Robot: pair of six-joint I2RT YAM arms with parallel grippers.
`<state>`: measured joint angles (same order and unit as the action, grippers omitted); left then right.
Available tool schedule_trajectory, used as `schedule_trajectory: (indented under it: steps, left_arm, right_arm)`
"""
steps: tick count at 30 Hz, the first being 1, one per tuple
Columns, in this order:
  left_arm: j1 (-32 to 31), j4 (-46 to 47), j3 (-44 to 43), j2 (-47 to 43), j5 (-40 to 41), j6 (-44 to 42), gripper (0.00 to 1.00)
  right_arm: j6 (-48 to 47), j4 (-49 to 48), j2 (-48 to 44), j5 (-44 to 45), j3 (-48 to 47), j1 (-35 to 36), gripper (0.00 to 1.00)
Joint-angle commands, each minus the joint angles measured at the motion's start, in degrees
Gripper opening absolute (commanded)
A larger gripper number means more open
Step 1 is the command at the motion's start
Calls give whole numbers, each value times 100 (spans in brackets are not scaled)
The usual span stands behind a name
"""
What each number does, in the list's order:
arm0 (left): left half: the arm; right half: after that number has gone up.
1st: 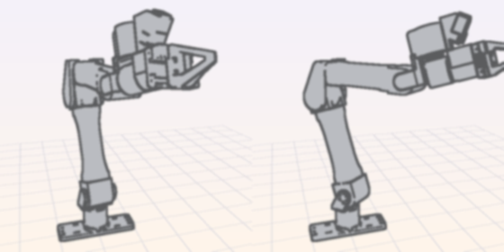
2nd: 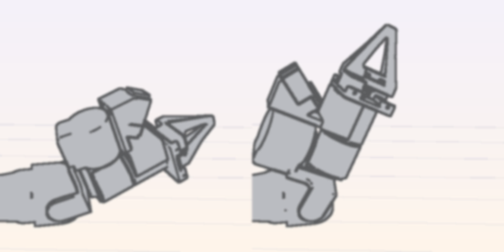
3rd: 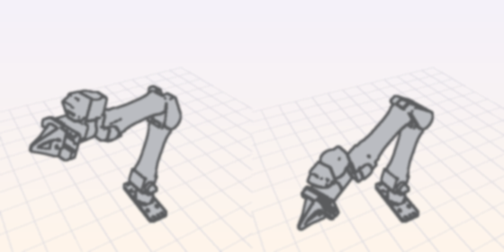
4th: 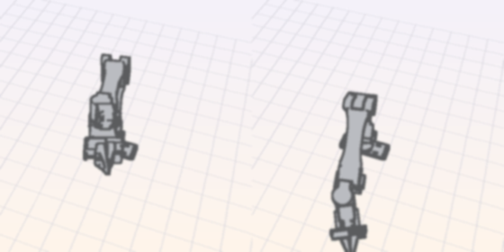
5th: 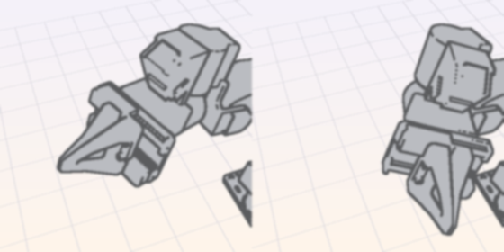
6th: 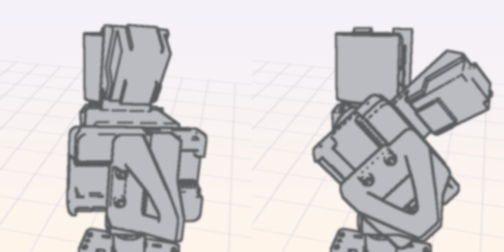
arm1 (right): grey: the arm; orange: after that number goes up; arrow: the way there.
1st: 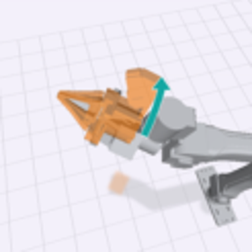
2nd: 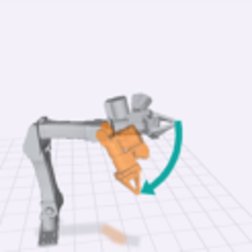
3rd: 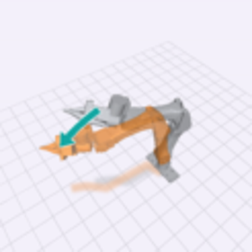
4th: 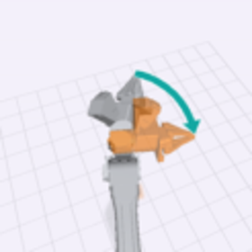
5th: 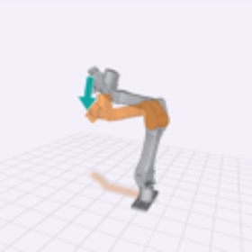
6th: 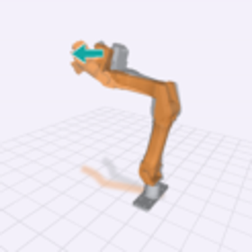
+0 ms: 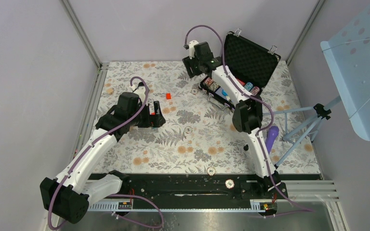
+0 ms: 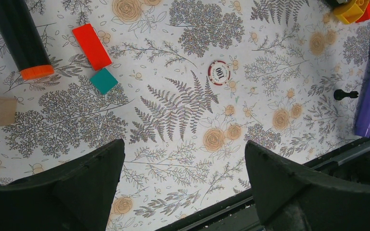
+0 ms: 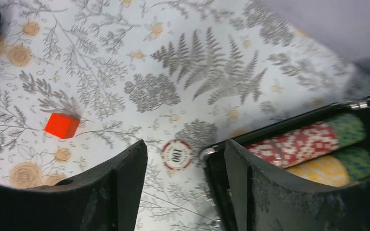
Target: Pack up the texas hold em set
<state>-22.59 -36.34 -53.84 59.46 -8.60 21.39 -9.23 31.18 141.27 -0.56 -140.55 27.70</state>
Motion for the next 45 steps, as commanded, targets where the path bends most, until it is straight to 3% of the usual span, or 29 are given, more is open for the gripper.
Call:
schedule_trajectory:
  steps: [1, 5, 11, 30, 45]
  left_arm:
    - [27, 209, 23, -10, -45, -21, 94]
    - [27, 205, 23, -13, -34, -21, 94]
    - [29, 206, 17, -13, -2, -12, 94]
    - [61, 199, 14, -9, -8, -3, 94]
    - [73, 204, 14, -7, -2, -5, 94]
  right_arm:
    - [711, 280, 481, -487, -156, 103, 67]
    - [1028, 626, 833, -548, -836, 108, 67]
    - [1406, 648, 800, -825, -709, 112, 67]
    - [2223, 1245, 915, -438, -523, 24, 67]
    - [2483, 1473, 1084, -1349, -489, -119, 67]
